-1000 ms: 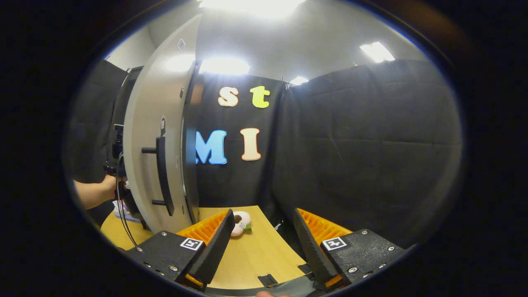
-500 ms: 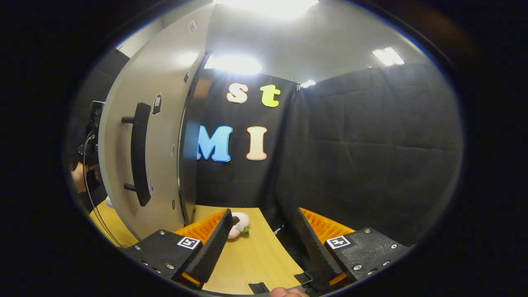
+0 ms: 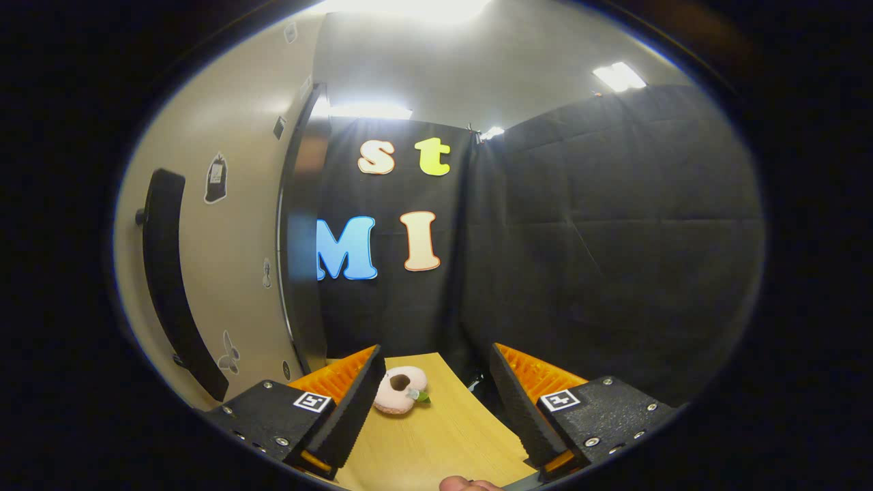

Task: Open the cabinet door with the right hand, grasp the bottle in the cabinet with the left hand and place it on the coaster, then close the cabinet door with the right hand.

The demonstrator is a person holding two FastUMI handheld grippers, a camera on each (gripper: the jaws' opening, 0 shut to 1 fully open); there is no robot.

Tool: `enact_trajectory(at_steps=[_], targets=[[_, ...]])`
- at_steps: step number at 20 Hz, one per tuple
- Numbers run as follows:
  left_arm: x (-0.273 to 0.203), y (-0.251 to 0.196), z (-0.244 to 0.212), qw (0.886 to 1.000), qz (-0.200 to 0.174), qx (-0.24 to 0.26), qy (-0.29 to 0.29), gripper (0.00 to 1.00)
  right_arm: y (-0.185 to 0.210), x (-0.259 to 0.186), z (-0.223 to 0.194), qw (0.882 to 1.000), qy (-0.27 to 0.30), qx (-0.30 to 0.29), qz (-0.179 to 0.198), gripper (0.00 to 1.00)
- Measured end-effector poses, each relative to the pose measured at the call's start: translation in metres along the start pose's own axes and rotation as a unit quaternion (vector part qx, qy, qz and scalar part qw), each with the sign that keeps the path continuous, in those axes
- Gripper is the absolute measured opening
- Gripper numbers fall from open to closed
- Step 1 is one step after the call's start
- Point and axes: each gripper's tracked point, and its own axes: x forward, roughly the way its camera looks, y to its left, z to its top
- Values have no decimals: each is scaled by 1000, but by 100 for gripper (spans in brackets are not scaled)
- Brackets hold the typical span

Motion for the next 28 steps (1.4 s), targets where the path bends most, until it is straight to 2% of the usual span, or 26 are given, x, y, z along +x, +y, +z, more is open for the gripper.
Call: enact_trajectory(at_steps=[2, 4, 6, 8, 9, 12, 13, 14, 15, 16, 18, 19, 20, 23, 24, 25, 26, 28], targets=[[-24, 17, -31, 1000, 14, 6, 5, 63, 15, 0, -10, 999, -20, -29, 16, 95], [-45, 18, -70, 1000, 13, 1, 15, 66, 21, -13, -30, 997, -10, -68, 35, 95], [-67, 15, -112, 999, 14, 7, 32, 66, 55, -8, -57, 994, 6, -61, 93, 95], [-90, 7, -152, 999, 7, 15, 41, 66, 59, -11, -85, 992, 36, -56, 108, 95], [-102, 1, -172, 999, 3, 13, 46, 62, 53, -11, -97, 991, 55, -58, 105, 95], [-132, -5, -231, 997, 6, 4, 76, 62, 23, -11, -140, 989, 121, -57, 58, 95], [-141, -8, -249, 996, 5, 1, 89, 67, 10, -11, -152, 987, 144, -59, 36, 95], [-150, -13, -262, 995, 2, -7, 98, 62, -2, -9, -161, 985, 160, -55, 18, 95], [-157, -19, -270, 995, -1, -12, 104, 71, -6, -11, -166, 985, 167, -49, 11, 95], [-162, -24, -274, 994, -6, -13, 106, 66, -5, -13, -167, 984, 169, -48, 8, 95], [-171, -31, -282, 993, -14, -13, 113, 66, 1, -13, -167, 984, 167, -65, 14, 95], [-176, -29, -286, 993, -14, -13, 116, 71, 7, -15, -166, 983, 164, -76, 24, 95], [-178, -27, -286, 993, -16, -17, 118, 66, 15, -16, -167, 982, 163, -86, 35, 95], [-185, -29, -297, 991, -23, -23, 133, 66, 45, -27, -170, 979, 159, -98, 82, 95], [-183, -27, -296, 991, -24, -27, 128, 72, 53, -30, -170, 978, 155, -107, 94, 95], [-183, -26, -299, 991, -23, -30, 131, 64, 57, -34, -170, 976, 151, -115, 104, 95], [-184, -25, -299, 991, -23, -32, 130, 69, 60, -38, -174, 975, 150, -120, 111, 95], [-185, -26, -303, 989, -27, -24, 142, 74, 58, -36, -178, 975, 157, -111, 111, 95]])
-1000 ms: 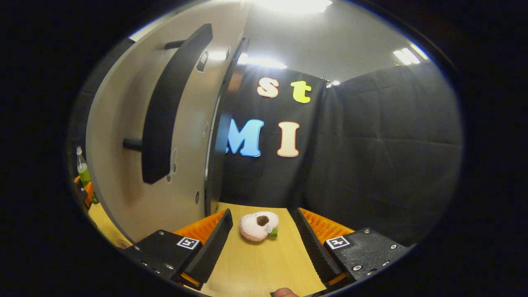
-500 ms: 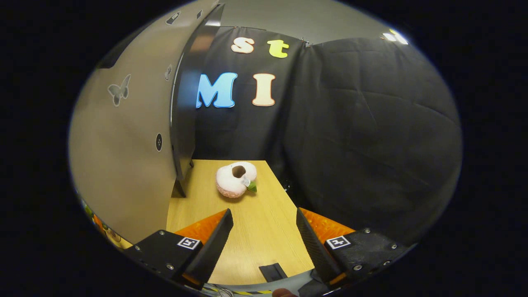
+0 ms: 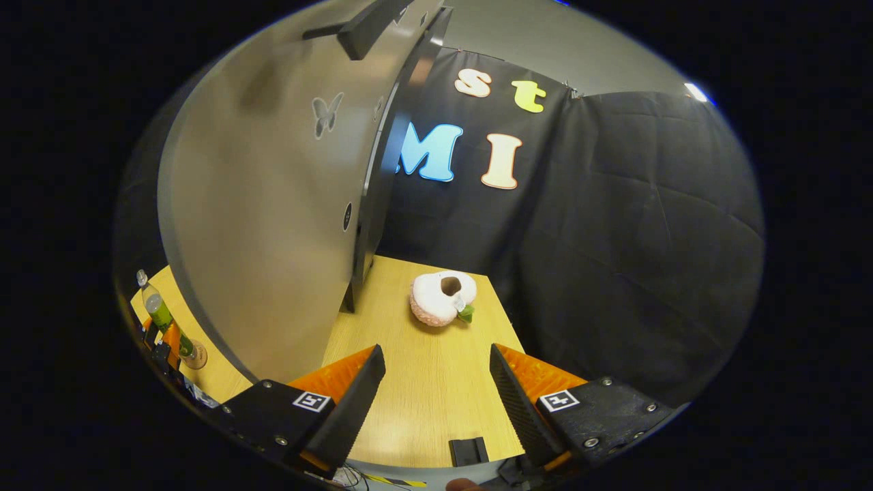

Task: Open the cabinet door with the right hand, grasp the bottle in the cabinet with the left hand and place it on the coaster, then close the cabinet door with the right hand.

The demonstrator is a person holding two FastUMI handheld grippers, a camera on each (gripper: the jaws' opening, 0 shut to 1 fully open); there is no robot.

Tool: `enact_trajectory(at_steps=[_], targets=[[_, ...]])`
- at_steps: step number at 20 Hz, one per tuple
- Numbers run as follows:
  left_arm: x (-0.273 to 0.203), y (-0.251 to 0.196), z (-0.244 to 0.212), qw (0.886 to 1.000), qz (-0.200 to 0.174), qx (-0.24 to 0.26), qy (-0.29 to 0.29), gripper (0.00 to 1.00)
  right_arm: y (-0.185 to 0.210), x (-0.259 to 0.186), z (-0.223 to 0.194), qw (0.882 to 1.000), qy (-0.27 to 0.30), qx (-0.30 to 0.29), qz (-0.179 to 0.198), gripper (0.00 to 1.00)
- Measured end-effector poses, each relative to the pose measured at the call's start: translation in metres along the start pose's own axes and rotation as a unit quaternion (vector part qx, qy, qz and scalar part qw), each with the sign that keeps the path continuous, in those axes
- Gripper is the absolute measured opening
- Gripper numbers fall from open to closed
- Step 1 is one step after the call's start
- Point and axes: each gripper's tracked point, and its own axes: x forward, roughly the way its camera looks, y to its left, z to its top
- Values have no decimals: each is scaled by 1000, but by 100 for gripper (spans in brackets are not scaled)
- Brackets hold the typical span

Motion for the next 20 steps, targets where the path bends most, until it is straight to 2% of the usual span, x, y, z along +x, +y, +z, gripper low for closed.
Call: enact_trajectory(at_steps=[2, 3, 4, 9, 10, 11, 12, 15, 18, 20], targets=[[-2, 4, 4, 1000, 4, 3, 3, 78, -4, 6, -9, 1000, 12, 17, -7, 95], [-5, 5, 9, 1000, 2, 1, 0, 75, -5, 8, -13, 1000, 19, 20, -8, 95], [-6, 4, 15, 1000, -4, 2, -3, 84, -6, 7, -17, 999, 24, 18, -11, 95], [-15, 5, 60, 998, -37, 51, -25, 81, -5, 4, -30, 998, 25, 49, -13, 95], [-15, 4, 75, 997, -46, 59, -33, 86, -5, 3, -33, 998, 28, 55, -18, 95], [-17, 3, 95, 995, -52, 67, -46, 86, -7, 2, -38, 997, 37, 57, -26, 95], [-19, 2, 117, 994, -59, 73, -58, 81, -8, 0, -41, 996, 40, 68, -29, 95], [-21, -9, 171, 989, -92, 94, -75, 81, -11, -6, -38, 994, 35, 103, -32, 96], [-21, -21, 246, 984, -122, 81, -100, 76, -15, -10, -7, 991, 1, 127, -31, 95], [-15, -28, 299, 982, -127, 85, -109, 85, -12, -9, 20, 991, -23, 134, -19, 95]])
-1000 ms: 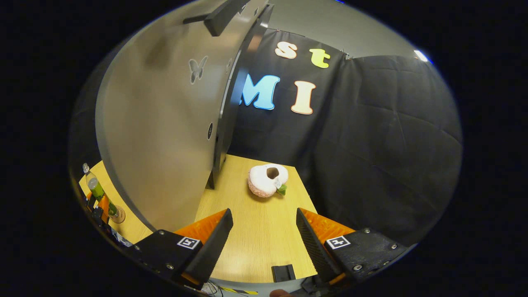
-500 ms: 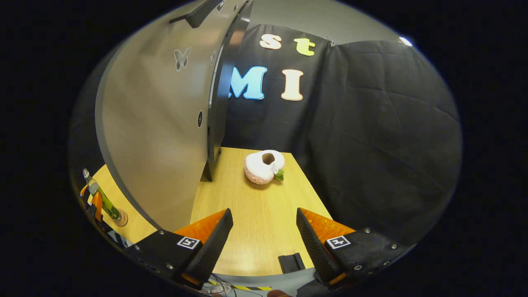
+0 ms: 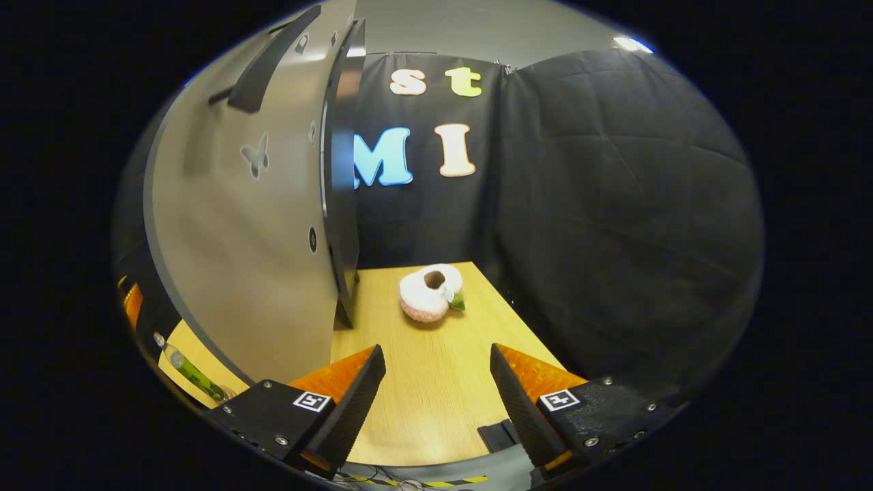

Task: Open the cabinet door with the right hand, grasp the bottle in the cabinet with the left hand and place it on the coaster, then close the cabinet door with the right hand.

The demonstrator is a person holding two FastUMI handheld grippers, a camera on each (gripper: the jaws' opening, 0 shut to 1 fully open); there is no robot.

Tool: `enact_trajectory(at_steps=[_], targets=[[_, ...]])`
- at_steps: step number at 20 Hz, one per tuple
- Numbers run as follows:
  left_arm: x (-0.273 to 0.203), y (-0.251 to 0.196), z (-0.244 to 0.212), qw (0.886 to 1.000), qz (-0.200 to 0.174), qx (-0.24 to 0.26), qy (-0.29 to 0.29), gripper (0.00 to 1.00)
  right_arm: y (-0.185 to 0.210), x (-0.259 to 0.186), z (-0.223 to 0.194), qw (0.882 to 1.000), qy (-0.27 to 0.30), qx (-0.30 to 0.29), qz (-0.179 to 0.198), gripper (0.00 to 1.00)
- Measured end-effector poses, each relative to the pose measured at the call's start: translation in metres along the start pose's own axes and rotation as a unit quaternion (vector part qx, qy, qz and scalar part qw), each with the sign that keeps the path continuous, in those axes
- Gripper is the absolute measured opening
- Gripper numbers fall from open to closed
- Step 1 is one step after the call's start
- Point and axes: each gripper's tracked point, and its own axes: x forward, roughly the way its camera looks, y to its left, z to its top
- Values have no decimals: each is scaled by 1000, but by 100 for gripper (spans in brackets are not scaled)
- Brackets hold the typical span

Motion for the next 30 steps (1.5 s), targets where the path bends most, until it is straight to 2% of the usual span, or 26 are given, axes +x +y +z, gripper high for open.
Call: enact_trajectory(at_steps=[1, 2, 3, 4, 5, 6, 7, 8, 9, 10, 11, 12, 14, 15, 17, 18, 21, 23, 24, 25, 26, 27, 28, 30], targets=[[9, 0, 24, 1000, -1, 4, -5, 81, 6, 0, 13, 1000, -10, 7, 10, 95], [19, -3, 48, 1000, -3, 5, -8, 85, 8, -1, 31, 999, -25, 15, 14, 95], [26, -7, 69, 1000, -9, 1, -13, 81, 11, -4, 48, 999, -42, 25, 23, 95], [32, -14, 84, 1000, -21, -4, -14, 81, 14, -7, 66, 997, -60, 30, 31, 96], [36, -20, 95, 1000, -29, -8, -10, 85, 18, -12, 84, 995, -80, 33, 42, 96], [39, -25, 101, 999, -35, -9, 1, 81, 22, -18, 102, 993, -100, 32, 54, 95], [41, -27, 106, 999, -36, -10, 12, 85, 26, -24, 120, 990, -119, 29, 66, 95], [44, -30, 109, 999, -40, -10, 19, 81, 29, -29, 136, 987, -140, 23, 70, 95], [46, -31, 115, 999, -41, -8, 19, 85, 27, -24, 128, 991, -117, -20, 63, 94], [50, -32, 119, 999, -44, -8, 18, 85, 33, -35, 129, 988, -127, -29, 76, 92], [52, -32, 123, 999, -47, -10, 17, 76, 32, -40, 127, 989, -123, -45, 71, 94], [56, -31, 125, 998, -53, -17, 12, 85, 22, -60, 135, 989, -124, -47, 70, 93], [62, -28, 127, 997, -66, -34, 5, 85, 15, -50, 132, 991, -122, -37, 42, 95], [65, -26, 125, 996, -74, -40, 5, 81, 12, -55, 137, 991, -125, -17, 39, 96], [71, -19, 123, 995, -84, -53, 6, 85, 23, -66, 157, 988, -141, 32, 56, 95], [74, -16, 118, 994, -86, -59, 11, 81, 25, -70, 162, 986, -146, 42, 64, 95], [84, -12, 111, 992, -92, -80, 14, 81, 26, -74, 166, 986, -155, 18, 50, 92], [89, -7, 106, 992, -95, -85, 16, 81, 35, -76, 163, 987, -151, 40, 48, 93], [91, -7, 101, 991, -98, -87, 19, 81, 42, -78, 160, 986, -149, 49, 52, 89], [92, -8, 100, 990, -103, -91, 21, 85, 50, -80, 159, 986, -147, 52, 59, 92], [93, -8, 97, 989, -110, -95, 24, 81, 58, -80, 158, 986, -145, 53, 66, 92], [94, -6, 95, 989, -113, -97, 25, 86, 67, -80, 155, 987, -139, 49, 71, 92], [95, 0, 94, 989, -111, -97, 25, 81, 75, -82, 152, 987, -135, 44, 75, 89], [95, 10, 88, 989, -107, -96, 28, 81, 96, -87, 154, 986, -134, 38, 88, 89]])
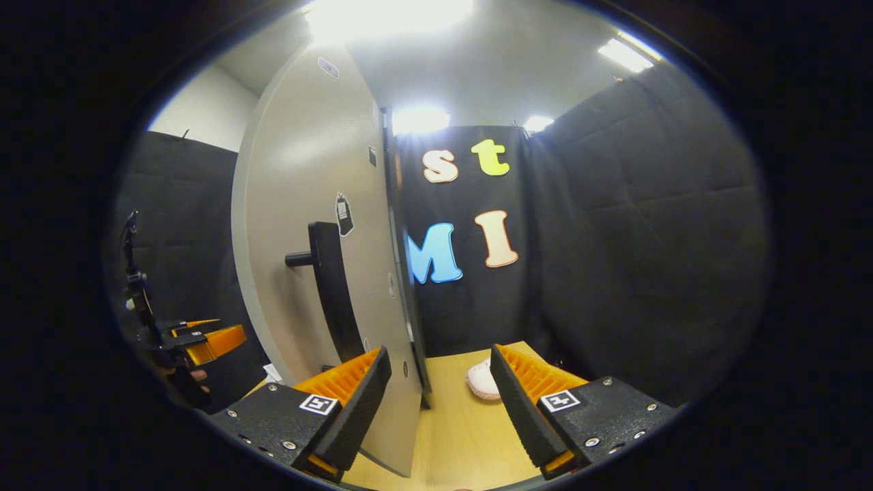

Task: Open the cabinet door with the right hand, grasp the bottle in the cabinet with the left hand and place it on the coaster, then close the cabinet door with the right hand.

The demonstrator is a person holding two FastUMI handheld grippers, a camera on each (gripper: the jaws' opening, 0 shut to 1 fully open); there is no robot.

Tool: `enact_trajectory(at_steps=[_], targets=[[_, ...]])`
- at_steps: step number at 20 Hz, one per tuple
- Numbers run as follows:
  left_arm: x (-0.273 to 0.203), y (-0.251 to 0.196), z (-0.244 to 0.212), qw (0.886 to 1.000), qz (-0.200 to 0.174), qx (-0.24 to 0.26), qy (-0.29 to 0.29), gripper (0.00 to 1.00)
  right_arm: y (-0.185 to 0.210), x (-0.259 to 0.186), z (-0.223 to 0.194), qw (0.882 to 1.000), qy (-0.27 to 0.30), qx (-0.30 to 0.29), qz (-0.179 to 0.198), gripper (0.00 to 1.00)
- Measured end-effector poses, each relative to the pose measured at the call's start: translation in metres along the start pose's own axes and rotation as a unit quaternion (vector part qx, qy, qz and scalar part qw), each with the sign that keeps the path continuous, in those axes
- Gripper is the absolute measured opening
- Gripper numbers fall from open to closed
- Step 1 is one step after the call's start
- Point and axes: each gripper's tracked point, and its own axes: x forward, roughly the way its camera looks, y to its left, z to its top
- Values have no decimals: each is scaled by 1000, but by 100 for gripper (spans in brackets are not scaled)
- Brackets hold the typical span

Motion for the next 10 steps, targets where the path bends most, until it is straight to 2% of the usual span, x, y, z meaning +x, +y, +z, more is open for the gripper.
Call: enact_trajectory(at_steps=[1, 2, 4, 5, 9, 10], targets=[[-1, 6, -2, 1000, 4, -1, 1, 85, 2, -14, 13, 1000, -1, -3, 11, 89], [-2, 12, -5, 1000, 8, -4, 3, 85, 15, -12, 12, 1000, -2, -7, 23, 92], [-5, 21, -11, 1000, 13, -10, 11, 81, 32, -7, 10, 999, -3, -12, 44, 89], [-8, 26, -11, 1000, 18, -11, 11, 81, 45, 15, -2, 999, 0, -13, 52, 92], [-18, 47, -4, 999, 36, -3, 0, 81, 66, 36, -5, 997, -3, -16, 71, 92], [-20, 51, -3, 999, 37, 0, -1, 86, 72, 37, -7, 997, -6, -22, 73, 92]])
